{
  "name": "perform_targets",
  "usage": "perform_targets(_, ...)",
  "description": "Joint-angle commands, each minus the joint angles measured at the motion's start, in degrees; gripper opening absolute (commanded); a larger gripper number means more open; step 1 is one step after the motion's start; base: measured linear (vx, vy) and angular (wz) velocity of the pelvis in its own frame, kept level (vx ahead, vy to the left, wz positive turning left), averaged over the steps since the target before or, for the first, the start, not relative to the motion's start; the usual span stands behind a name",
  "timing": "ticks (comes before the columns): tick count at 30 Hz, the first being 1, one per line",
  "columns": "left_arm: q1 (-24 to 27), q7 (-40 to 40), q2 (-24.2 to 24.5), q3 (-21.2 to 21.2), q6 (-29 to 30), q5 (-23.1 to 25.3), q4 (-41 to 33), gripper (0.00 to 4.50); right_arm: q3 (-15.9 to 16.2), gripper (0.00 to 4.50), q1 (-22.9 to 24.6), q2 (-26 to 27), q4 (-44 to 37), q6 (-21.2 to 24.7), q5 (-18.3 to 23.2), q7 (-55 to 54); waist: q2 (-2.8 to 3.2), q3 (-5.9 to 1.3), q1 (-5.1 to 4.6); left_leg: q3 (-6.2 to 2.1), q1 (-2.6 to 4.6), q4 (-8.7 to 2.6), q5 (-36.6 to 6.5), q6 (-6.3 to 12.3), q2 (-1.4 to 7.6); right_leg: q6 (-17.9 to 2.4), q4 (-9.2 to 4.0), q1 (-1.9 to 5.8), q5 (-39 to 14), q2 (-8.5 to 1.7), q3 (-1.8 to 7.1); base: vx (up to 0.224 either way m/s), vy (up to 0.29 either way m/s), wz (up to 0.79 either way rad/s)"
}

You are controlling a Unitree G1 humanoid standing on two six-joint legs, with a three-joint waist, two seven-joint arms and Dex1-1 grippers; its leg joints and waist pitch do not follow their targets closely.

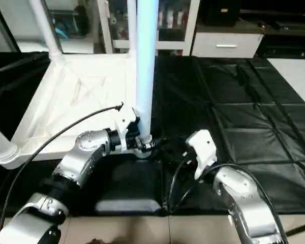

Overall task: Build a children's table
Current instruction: Rotate table base

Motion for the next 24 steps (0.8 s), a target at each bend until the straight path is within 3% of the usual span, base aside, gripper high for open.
perform_targets(1, 0.54, -2.47, 2.23, 0.72, -0.01, -0.24, 0.62, 4.45, -1.13, 3.97, 0.38, -0.83, -1.71, 0.15, -0.07, 0.39, -0.60, -3.38, 0.23, -1.22, 1.33, -4.13, -13.17, 4.37, 2.60, -13.96, -3.22, 2.35, -9.34, -2.23, 0.75, 0.000, 0.000, 0.00)
perform_targets(2, 1.30, -4.11, 3.96, 1.18, 0.89, -1.06, -0.06, 4.45, -0.82, 3.97, 0.31, -1.04, -1.53, 0.12, -0.11, 0.79, -1.19, -3.28, -0.05, -1.28, 1.02, -4.31, -13.40, 4.03, 2.56, -13.43, -3.21, 2.49, -10.20, -2.11, 0.69, 0.000, 0.000, 0.00)
perform_targets(3, 1.65, -5.19, 5.08, 1.40, 1.28, -1.61, -0.18, 4.45, -0.57, 3.97, 0.24, -1.20, -1.41, 0.10, -0.14, 1.05, -0.81, -3.24, 0.03, -1.34, 1.16, -4.41, -13.94, 3.66, 2.52, -13.09, -3.20, 2.33, -11.52, -2.22, 0.70, 0.000, 0.000, 0.00)
perform_targets(4, 2.73, -8.30, 7.58, 1.41, 3.19, -2.67, -1.69, 4.45, -0.15, 3.97, 0.05, -1.45, -1.21, 0.05, -0.19, 1.56, -1.11, -3.23, -0.09, -1.34, 1.20, -4.43, -14.30, 3.48, 2.57, -12.95, -3.09, 2.26, -12.13, -2.24, 0.74, 0.000, 0.000, 0.00)
perform_targets(6, 2.92, -9.03, 8.05, 1.39, 3.56, -2.80, -1.96, 4.45, -0.07, 3.97, 0.01, -1.50, -1.19, 0.04, -0.18, 1.64, -0.75, -3.23, -0.08, -1.19, 1.58, -4.40, -14.43, 3.15, 2.65, -13.10, -3.19, 1.86, -11.86, -2.09, 0.79, 0.000, 0.000, 0.00)
perform_targets(7, 3.21, -10.63, 9.55, 1.66, 4.91, -3.24, -2.42, 4.45, 0.14, 3.97, -0.32, -1.67, -0.95, 0.09, -0.13, 2.06, -1.23, -3.20, -0.06, -1.14, 1.60, -4.39, -14.50, 3.05, 2.65, -13.25, -3.11, 1.79, -11.43, -2.03, 0.81, 0.000, 0.000, 0.00)
perform_targets(8, 3.21, -10.63, 9.55, 1.66, 4.91, -3.24, -2.42, 4.45, 0.14, 3.97, -0.32, -1.67, -0.95, 0.09, -0.13, 2.06, -0.97, -3.23, 0.10, -1.13, 1.69, -4.47, -14.39, 3.11, 2.75, -13.43, -3.02, 1.78, -11.35, -2.09, 0.86, 0.000, 0.000, 0.00)
perform_targets(9, 2.98, -11.80, 11.04, 1.86, 4.93, -2.95, -1.51, 4.45, 0.39, 3.97, -0.69, -1.93, -0.62, 0.13, -0.10, 2.54, -1.16, -3.15, 0.32, -1.00, 1.85, -4.40, -14.65, 3.05, 2.76, -13.48, -3.15, 1.56, -11.29, -2.06, 0.87, 0.000, 0.000, 0.00)
perform_targets(11, 2.32, -12.95, 12.48, 2.12, 4.38, -2.48, 0.35, 4.45, 0.72, 3.97, -1.12, -2.28, -0.29, 0.23, -0.10, 3.21, -0.92, -3.17, 0.54, -1.07, 1.65, -4.48, -13.62, 3.00, 2.73, -13.30, -2.88, 1.72, -10.26, -2.14, 0.90, 0.000, 0.000, 0.00)
perform_targets(12, 1.79, -13.18, 13.04, 2.28, 3.77, -2.15, 1.61, 4.29, 0.92, 3.97, -1.33, -2.49, -0.15, 0.32, -0.08, 3.62, -1.19, -3.13, 0.57, -1.00, 1.68, -4.44, -13.68, 2.98, 2.58, -13.11, -2.89, 1.65, -10.41, -2.04, 0.87, 0.000, 0.000, 0.00)
perform_targets(16, -2.30, -11.89, 14.28, 1.98, 0.93, 0.02, 8.88, 4.08, 2.33, 3.97, -2.33, -4.02, 0.06, 1.31, 0.37, 6.76, -1.26, -3.17, 0.66, -0.96, 1.67, -4.30, -13.44, 2.88, 2.44, -12.81, -2.91, 1.78, -9.97, -2.15, 0.94, 0.000, 0.000, 0.00)
perform_targets(20, -3.72, -12.69, 14.62, 1.13, 0.35, 1.18, 11.04, 3.62, 3.15, 3.97, -2.47, -4.92, -0.48, 2.14, 0.63, 8.31, -1.25, -3.31, 0.91, -0.98, 1.63, -4.14, -11.54, 3.48, 2.62, -13.81, -2.55, 2.00, -7.53, -2.40, 0.94, 0.000, 0.000, 0.00)
perform_targets(21, -4.60, -13.46, 14.80, 0.26, 0.12, 2.01, 12.21, 3.62, 3.67, 3.97, -2.24, -5.84, -0.88, 2.51, 0.60, 9.45, -0.79, -3.33, 0.94, -1.03, 1.65, -4.11, -11.26, 3.44, 2.63, -14.05, -2.45, 1.98, -7.04, -2.46, 0.97, 0.000, 0.000, 0.00)
perform_targets(22, -5.28, -14.35, 15.02, -0.65, 0.05, 2.80, 13.06, 3.52, 4.05, 3.97, -1.96, -6.62, -1.26, 2.79, 0.55, 10.31, -1.09, -3.35, 0.88, -0.95, 1.64, -4.06, -11.17, 3.72, 2.59, -14.12, -2.57, 2.05, -6.65, -2.32, 0.94, 0.000, 0.000, 0.00)
perform_targets(24, -5.81, -15.14, 15.21, -1.52, -0.09, 3.53, 13.70, 3.33, 4.17, 3.97, -1.66, -7.19, -1.57, 2.97, 0.58, 10.95, -0.98, -3.30, 1.02, -0.96, 1.65, -4.10, -11.19, 3.75, 2.64, -14.40, -2.57, 2.07, -6.52, -2.36, 0.96, 0.000, 0.000, 0.00)
